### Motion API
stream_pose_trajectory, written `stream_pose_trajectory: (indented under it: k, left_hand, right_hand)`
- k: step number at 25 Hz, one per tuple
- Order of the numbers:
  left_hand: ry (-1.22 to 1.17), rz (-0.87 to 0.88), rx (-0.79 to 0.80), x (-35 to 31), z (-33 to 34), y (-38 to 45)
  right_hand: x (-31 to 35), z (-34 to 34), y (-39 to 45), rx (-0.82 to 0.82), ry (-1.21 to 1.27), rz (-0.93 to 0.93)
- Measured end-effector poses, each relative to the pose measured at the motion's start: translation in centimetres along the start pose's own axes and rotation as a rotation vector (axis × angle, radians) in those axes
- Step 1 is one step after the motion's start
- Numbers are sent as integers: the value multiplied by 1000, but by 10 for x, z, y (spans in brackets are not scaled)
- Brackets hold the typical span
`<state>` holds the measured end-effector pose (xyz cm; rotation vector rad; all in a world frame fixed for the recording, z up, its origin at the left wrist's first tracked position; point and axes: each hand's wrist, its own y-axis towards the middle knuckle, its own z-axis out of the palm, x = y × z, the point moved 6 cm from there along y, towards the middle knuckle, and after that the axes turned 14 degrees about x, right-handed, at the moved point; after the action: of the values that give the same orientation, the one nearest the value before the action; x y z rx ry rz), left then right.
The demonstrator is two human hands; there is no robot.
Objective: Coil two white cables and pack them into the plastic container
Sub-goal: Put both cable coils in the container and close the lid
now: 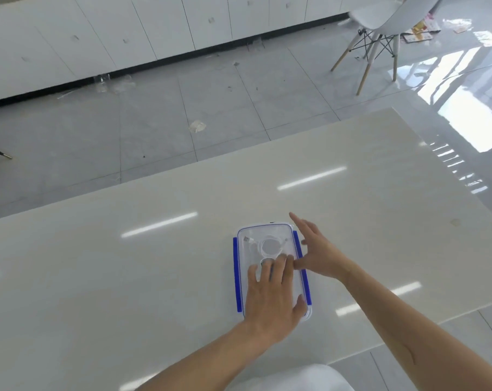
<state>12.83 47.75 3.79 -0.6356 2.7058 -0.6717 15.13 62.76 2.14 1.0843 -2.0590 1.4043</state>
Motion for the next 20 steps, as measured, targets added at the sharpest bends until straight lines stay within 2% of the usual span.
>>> stream_pose_trajectory:
  k: [2, 6, 10, 13, 16, 20]
  left_hand:
    - [-31, -35, -7, 3, 6, -13]
    - [-21, -55, -30, 16, 7, -24]
    - [45, 62, -166, 39, 3, -32]
    - [45, 67, -244, 73, -2, -44]
    - [45, 15, -232, 109, -1, -61]
    - [-31, -75, -119, 163, 12, -84]
  right_hand:
    - [7, -7, 16, 5, -63, -22]
    - [23, -14, 29, -198, -231, 24]
    - [15, -8, 19, -266, -130, 70]
    - [13, 7, 8, -258, -87, 145]
    - [15, 37, -6, -256, -33, 237]
    - [22, 83, -20, -195, 129, 267]
